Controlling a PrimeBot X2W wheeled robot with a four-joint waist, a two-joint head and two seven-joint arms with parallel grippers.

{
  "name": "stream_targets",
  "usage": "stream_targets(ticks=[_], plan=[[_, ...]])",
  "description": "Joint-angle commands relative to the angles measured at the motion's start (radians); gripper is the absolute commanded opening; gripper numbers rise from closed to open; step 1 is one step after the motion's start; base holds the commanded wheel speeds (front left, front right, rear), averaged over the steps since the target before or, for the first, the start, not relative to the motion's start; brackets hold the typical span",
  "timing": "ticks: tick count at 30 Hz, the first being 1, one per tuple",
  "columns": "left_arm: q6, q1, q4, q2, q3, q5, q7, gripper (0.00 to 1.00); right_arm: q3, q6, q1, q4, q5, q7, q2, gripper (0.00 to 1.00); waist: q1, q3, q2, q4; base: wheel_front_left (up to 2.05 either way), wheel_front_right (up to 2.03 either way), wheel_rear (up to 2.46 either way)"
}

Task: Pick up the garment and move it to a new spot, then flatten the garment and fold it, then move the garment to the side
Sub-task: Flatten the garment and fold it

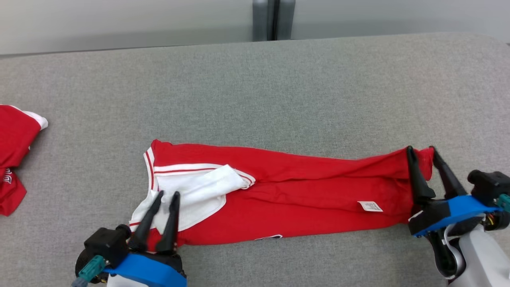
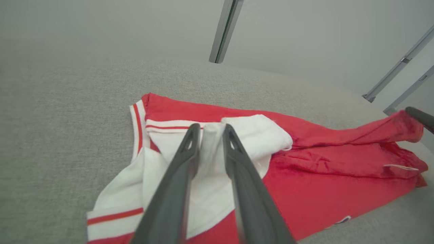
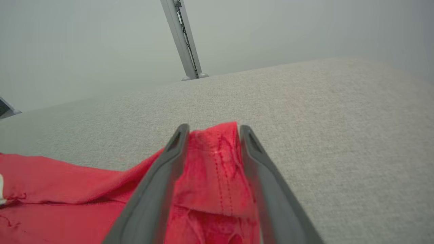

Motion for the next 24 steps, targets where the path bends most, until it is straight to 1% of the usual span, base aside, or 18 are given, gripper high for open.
stream_targets(ticks=[1, 3, 6, 9, 10, 13, 16, 20, 24], plan=[[-0.011, 0.014, 0.004, -0.013, 0.028, 0.02, -0.004, 1.0, -0.017, 0.0, 0.03, -0.041, -0.005, -0.003, 0.001, 1.0, 0.0001, -0.007, 0.0002, -0.001, 0.0, 0.0, 0.0], [-0.022, 0.021, -0.008, -0.039, 0.087, 0.063, -0.005, 1.0, -0.034, 0.0, 0.054, -0.103, -0.02, -0.003, 0.0, 1.0, 0.0001, -0.013, 0.0002, -0.001, 0.0, 0.0, 0.0], [-0.027, 0.045, -0.037, -0.088, 0.205, 0.161, -0.004, 1.0, -0.058, 0.0, 0.071, -0.183, -0.031, -0.003, -0.002, 1.0, 0.0001, -0.016, 0.0002, -0.001, 0.0, 0.0, 0.0], [-0.038, 0.071, -0.085, -0.162, 0.352, 0.274, -0.004, 1.0, -0.075, 0.0, 0.06, -0.215, -0.037, -0.003, -0.003, 1.0, 0.0001, -0.017, 0.0002, -0.002, 0.0, 0.0, 0.0], [-0.046, 0.082, -0.097, -0.183, 0.4, 0.313, -0.004, 1.0, -0.08, 0.0, 0.055, -0.204, -0.043, -0.003, -0.004, 1.0, 0.0001, -0.017, 0.0002, -0.003, 0.0, 0.0, 0.0], [-0.064, 0.1, -0.135, -0.256, 0.513, 0.421, -0.004, 1.0, -0.083, 0.0, 0.02, -0.138, -0.065, -0.003, -0.009, 1.0, 0.0001, -0.015, 0.0002, -0.001, 0.0, 0.0, 0.0], [-0.083, 0.115, -0.153, -0.312, 0.588, 0.51, -0.004, 1.0, -0.082, 0.0, -0.008, -0.03, -0.075, -0.001, -0.002, 1.0, 0.0001, -0.009, 0.0002, 0.006, 0.0, 0.0, 0.0], [-0.1, 0.104, -0.134, -0.35, 0.654, 0.588, -0.004, 1.0, -0.073, 0.0, -0.043, 0.114, -0.073, 0.016, 0.008, 1.0, 0.0001, 0.005, 0.0002, 0.013, 0.0, 0.0, 0.0], [-0.111, 0.093, -0.109, -0.371, 0.695, 0.626, -0.004, 1.0, -0.052, 0.0, -0.064, 0.216, -0.028, 0.02, 0.035, 1.0, 0.0001, 0.013, 0.0002, 0.016, 0.0, 0.0, 0.0]])
